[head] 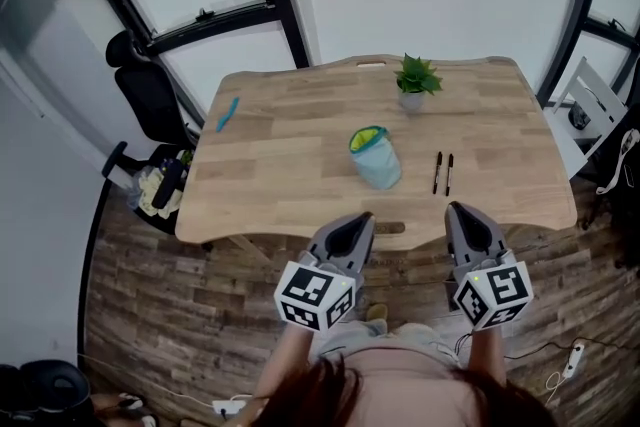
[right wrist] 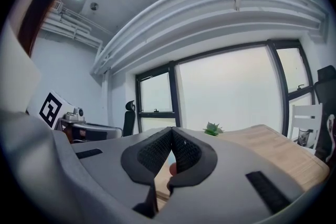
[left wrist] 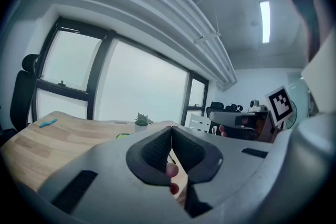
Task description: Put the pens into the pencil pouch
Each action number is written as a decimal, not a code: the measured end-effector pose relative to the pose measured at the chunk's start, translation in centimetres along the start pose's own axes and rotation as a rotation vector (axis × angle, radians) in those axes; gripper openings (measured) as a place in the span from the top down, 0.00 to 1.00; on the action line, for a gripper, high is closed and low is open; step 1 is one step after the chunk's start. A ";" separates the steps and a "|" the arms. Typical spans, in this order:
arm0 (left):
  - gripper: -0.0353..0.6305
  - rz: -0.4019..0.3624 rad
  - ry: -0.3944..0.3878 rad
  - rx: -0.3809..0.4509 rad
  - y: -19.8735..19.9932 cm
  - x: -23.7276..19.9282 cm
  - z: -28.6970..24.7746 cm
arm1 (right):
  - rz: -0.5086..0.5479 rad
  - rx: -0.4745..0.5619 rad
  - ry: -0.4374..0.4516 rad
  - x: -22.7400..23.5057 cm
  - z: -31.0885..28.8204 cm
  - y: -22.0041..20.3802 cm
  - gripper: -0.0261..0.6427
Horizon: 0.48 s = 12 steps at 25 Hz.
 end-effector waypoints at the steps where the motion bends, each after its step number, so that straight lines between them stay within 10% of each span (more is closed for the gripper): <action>1: 0.94 0.004 -0.003 -0.001 0.0 -0.5 -0.1 | 0.000 -0.004 -0.006 0.0 -0.2 0.0 0.96; 12: 0.94 0.063 0.011 -0.019 -0.4 -5.0 -2.1 | -0.017 -0.057 -0.043 1.2 -3.3 -1.1 0.96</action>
Point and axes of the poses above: the fingertips, and each gripper's own axes: z backward along the fingers, x to its right, y out of its top, the point moved 4 cm from there along z, backward along the fingers, and after that the axes turned 3 degrees about -x, right-handed, at the moved point
